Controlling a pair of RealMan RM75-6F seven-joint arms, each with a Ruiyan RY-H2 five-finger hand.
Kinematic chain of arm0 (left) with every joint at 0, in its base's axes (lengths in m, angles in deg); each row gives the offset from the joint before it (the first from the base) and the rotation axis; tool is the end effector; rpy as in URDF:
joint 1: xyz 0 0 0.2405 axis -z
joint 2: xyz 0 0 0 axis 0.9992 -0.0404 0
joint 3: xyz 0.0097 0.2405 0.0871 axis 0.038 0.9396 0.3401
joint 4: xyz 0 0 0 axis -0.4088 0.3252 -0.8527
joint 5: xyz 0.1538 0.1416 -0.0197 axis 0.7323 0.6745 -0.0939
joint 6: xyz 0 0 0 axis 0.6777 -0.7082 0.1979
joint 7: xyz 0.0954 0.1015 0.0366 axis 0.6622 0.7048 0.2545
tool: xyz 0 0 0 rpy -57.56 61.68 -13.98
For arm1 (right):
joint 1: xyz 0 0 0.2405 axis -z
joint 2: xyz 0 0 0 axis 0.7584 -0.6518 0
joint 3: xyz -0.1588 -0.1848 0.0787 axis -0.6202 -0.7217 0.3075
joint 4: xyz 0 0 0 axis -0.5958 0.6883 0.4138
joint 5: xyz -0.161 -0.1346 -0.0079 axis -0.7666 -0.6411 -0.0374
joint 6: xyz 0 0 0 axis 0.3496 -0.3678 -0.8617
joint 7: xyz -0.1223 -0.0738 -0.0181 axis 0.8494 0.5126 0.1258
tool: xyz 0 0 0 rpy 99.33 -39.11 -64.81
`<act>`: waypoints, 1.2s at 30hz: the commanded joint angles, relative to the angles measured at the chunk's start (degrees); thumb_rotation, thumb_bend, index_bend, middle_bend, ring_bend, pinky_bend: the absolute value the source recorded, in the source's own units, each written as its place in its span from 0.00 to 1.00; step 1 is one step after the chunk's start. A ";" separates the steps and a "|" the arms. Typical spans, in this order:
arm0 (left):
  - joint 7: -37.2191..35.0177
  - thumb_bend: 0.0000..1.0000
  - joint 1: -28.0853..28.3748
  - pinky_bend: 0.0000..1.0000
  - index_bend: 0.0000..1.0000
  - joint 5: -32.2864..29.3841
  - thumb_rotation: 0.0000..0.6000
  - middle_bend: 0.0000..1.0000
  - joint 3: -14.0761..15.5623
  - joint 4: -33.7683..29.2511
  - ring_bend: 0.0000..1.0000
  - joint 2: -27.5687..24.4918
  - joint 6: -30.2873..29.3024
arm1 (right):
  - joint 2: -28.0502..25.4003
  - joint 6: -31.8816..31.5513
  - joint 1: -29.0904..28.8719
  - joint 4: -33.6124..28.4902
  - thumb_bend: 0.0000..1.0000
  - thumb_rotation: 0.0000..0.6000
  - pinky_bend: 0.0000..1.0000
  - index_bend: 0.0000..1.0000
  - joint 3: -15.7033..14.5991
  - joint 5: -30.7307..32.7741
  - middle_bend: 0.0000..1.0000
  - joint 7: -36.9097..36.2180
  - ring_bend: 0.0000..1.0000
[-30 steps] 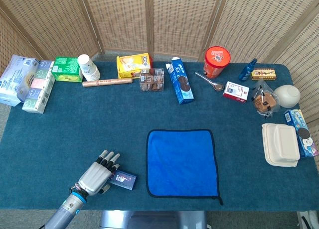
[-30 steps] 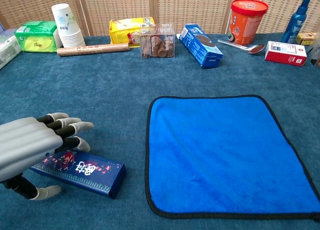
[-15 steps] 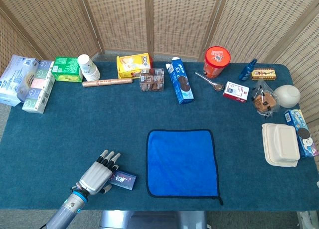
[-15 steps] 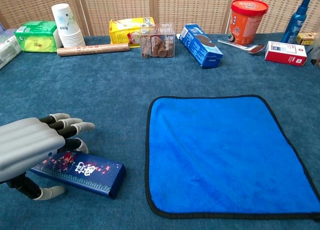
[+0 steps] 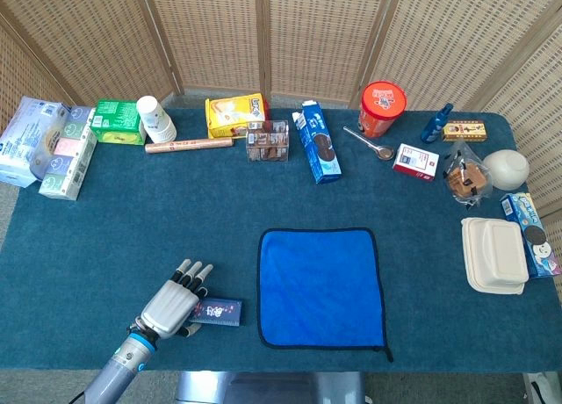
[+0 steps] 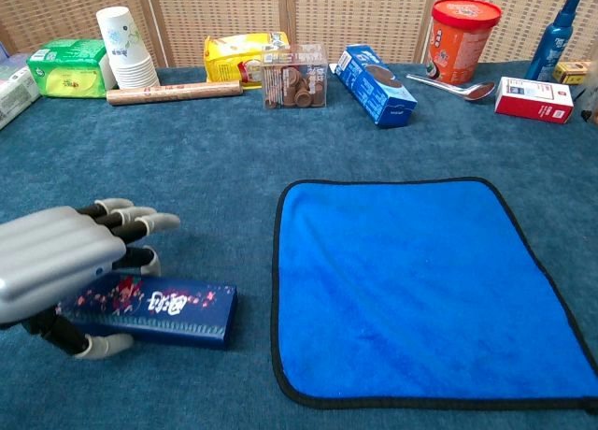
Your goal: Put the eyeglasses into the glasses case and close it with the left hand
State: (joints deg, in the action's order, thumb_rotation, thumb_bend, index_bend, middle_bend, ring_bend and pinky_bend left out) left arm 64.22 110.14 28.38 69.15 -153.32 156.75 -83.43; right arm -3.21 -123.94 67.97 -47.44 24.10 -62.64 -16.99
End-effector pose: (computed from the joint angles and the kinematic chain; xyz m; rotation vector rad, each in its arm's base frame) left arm -0.1857 0.1896 -0.0297 -2.1054 -0.6688 -0.5992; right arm -0.3508 -0.0147 0.2038 1.1829 -0.8699 1.1170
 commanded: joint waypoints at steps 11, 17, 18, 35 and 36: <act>-2.50 0.24 3.28 0.00 0.42 -5.78 0.68 0.00 -5.92 4.86 0.00 0.15 0.45 | 0.07 0.25 -0.49 -0.64 0.34 0.80 0.12 0.13 0.12 0.08 0.15 0.05 0.00; -2.06 0.24 5.17 0.00 0.29 -10.63 0.67 0.00 -7.32 7.39 0.00 1.04 2.11 | -0.24 0.61 -0.73 -1.41 0.34 0.80 0.12 0.13 -0.08 -0.17 0.15 0.85 0.00; -1.76 0.24 5.31 0.00 0.23 -10.80 0.66 0.00 -7.12 7.15 0.00 0.97 1.91 | -0.39 0.84 -0.80 -1.70 0.34 0.80 0.12 0.13 -0.11 -0.13 0.15 1.14 0.00; -6.91 0.24 2.48 0.00 0.00 -4.36 0.64 0.00 -3.03 -0.15 0.00 -4.04 -5.60 | -1.46 2.69 -1.99 -4.20 0.34 0.80 0.12 0.13 -0.45 -0.55 0.15 3.38 0.00; -7.57 0.24 1.96 0.00 0.00 -3.31 0.64 0.00 -2.57 -0.80 0.00 -4.62 -6.49 | -1.51 2.87 -2.12 -4.41 0.34 0.80 0.12 0.13 -0.46 -0.59 0.15 3.54 0.00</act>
State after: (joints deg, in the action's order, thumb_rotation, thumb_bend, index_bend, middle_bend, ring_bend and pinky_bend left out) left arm 57.67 112.90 23.81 65.86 -153.13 153.03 -88.76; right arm -4.69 -121.17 65.93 -51.75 23.64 -63.20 -13.54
